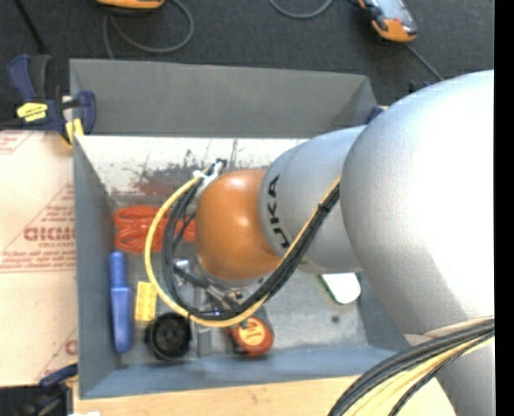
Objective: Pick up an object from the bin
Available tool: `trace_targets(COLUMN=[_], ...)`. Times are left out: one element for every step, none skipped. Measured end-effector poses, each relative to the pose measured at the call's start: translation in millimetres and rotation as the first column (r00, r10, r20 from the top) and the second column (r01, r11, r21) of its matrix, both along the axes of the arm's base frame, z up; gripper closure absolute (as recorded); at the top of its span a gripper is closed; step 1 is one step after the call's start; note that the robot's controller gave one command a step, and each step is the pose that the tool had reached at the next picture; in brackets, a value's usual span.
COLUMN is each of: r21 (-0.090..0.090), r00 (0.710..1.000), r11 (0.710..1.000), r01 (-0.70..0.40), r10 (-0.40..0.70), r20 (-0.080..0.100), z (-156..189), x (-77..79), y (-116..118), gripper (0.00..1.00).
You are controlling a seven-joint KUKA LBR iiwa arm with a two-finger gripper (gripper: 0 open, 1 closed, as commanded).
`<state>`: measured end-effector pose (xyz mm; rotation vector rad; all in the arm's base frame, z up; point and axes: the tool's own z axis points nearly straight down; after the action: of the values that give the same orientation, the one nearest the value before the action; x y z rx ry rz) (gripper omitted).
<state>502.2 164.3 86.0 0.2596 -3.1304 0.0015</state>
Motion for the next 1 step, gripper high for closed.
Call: trace_targets(r21=[0.004], r00=[0.950], r11=[0.950], r01=[0.313], r10=[-0.313], r20=[0.008], z=[-2.2], x=[-24.0], y=[-4.6], gripper=[1.00])
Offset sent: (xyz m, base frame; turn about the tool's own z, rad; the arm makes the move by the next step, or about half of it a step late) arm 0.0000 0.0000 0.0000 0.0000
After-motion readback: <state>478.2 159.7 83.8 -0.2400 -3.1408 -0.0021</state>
